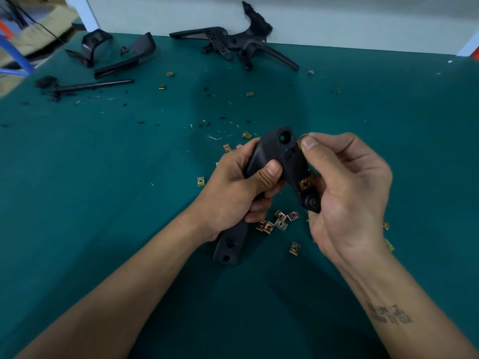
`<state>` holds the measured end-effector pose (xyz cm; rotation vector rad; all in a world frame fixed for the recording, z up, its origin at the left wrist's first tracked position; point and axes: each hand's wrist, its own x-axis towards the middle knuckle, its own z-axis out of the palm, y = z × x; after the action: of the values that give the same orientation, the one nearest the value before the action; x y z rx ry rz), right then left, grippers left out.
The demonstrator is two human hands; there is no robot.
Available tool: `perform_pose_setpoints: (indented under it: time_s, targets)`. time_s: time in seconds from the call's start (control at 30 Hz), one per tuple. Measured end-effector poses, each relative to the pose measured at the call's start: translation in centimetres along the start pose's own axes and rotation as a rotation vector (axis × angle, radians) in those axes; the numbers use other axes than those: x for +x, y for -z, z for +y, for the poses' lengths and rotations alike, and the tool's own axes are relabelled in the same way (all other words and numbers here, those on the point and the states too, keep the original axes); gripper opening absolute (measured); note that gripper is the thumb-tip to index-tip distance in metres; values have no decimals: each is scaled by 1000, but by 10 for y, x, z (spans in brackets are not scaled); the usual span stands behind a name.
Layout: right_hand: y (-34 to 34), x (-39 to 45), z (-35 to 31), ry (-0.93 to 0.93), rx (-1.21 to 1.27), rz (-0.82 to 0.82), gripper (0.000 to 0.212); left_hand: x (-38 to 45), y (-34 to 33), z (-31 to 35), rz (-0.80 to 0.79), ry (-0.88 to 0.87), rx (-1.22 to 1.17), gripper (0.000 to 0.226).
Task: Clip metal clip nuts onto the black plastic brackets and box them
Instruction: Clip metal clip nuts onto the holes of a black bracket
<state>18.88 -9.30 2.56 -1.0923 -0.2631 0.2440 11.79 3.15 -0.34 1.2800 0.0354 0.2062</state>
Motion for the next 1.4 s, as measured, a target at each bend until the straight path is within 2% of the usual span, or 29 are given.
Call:
perform_pose_setpoints:
  time_s: [0.2, 0.37, 0.5, 0.63, 0.83, 1.2, 1.4]
  targets:
    - [2, -1, 0, 137, -89, -24, 19, 0, 0, 0, -7, -2, 3, 5]
    - [2, 0, 1, 133, -95, -40, 20, -1, 0, 0, -17, -4, -21, 6]
    - [3, 1, 1, 201, -161, -62, 22, 0, -2, 1, -19, 1, -47, 15]
    - [3, 0, 1, 158, -92, -31, 23, 0, -2, 1, 1, 9, -37, 10]
    - [2, -1, 0, 72, -52, -39, 13, 0, -3, 1, -5, 0, -33, 14]
    - [5, 2, -1, 151, -148, -98, 21, -1, -4, 2, -4, -8, -24, 11]
    - [5, -1, 3, 203, -160, -89, 21, -1, -4, 4, -7, -5, -33, 19]
